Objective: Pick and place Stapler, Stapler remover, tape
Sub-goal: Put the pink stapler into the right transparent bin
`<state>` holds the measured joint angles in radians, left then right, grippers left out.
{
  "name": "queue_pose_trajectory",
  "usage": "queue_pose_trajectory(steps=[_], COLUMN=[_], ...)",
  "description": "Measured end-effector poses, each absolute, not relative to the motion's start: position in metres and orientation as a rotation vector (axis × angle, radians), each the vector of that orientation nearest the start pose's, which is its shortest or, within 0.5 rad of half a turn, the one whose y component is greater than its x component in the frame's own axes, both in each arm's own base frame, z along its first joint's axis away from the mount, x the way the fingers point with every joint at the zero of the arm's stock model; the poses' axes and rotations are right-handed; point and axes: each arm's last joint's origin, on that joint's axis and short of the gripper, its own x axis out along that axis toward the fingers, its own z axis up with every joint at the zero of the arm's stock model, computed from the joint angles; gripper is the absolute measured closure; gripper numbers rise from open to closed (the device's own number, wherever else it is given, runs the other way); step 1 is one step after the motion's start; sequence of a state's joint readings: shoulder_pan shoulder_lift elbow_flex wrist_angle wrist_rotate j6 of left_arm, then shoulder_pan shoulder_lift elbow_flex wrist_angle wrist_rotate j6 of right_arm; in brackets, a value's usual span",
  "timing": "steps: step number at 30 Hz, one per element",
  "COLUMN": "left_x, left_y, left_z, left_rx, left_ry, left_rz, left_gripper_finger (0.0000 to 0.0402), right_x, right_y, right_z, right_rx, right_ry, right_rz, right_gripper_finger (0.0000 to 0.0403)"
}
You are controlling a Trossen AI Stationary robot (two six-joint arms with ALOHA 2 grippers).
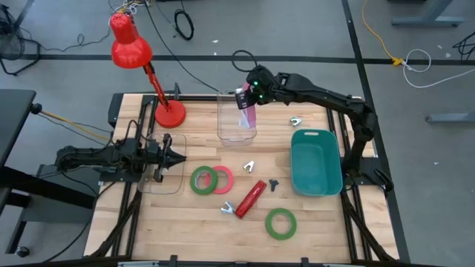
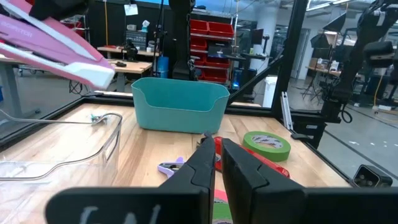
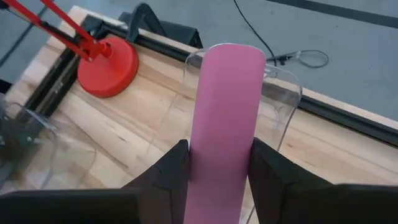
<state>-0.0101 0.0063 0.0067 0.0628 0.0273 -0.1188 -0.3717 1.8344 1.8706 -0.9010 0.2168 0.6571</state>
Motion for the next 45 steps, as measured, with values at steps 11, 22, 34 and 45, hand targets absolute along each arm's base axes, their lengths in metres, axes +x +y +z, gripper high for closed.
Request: queue_pose_trajectory(steps=[11,22,34,45], left_x=[0.097,0.097,0.097,0.097], left_y=[-0.002,-0.002,-0.002,-0.002], left_z=[0.171,0.171,0.171,0.171], left_rx=[-0.119,-0.118,-0.118,-0.119], left_ry=[-0.061,-0.062,-0.061,-0.061], left_rz=[-0.041,-0.041,-0.041,-0.041], left_gripper_finger=[0.0371,0.0371,0.0371,0.0371], right_x=[0.388,0.401,0.394,0.386], right_y=[-0.153,-0.168,-0.187,-0.188], right_z=[0.322,0.293,0.288,0.250], right_rx=[0.674,0.733,0.821,0.862], right_ry=[0.732,0.759,0.727,0.824], right_rz=[-0.791,-0.830,-0.909,-0.971], right_gripper_finger=[0.0275,0.0275,0.0275,0.0275])
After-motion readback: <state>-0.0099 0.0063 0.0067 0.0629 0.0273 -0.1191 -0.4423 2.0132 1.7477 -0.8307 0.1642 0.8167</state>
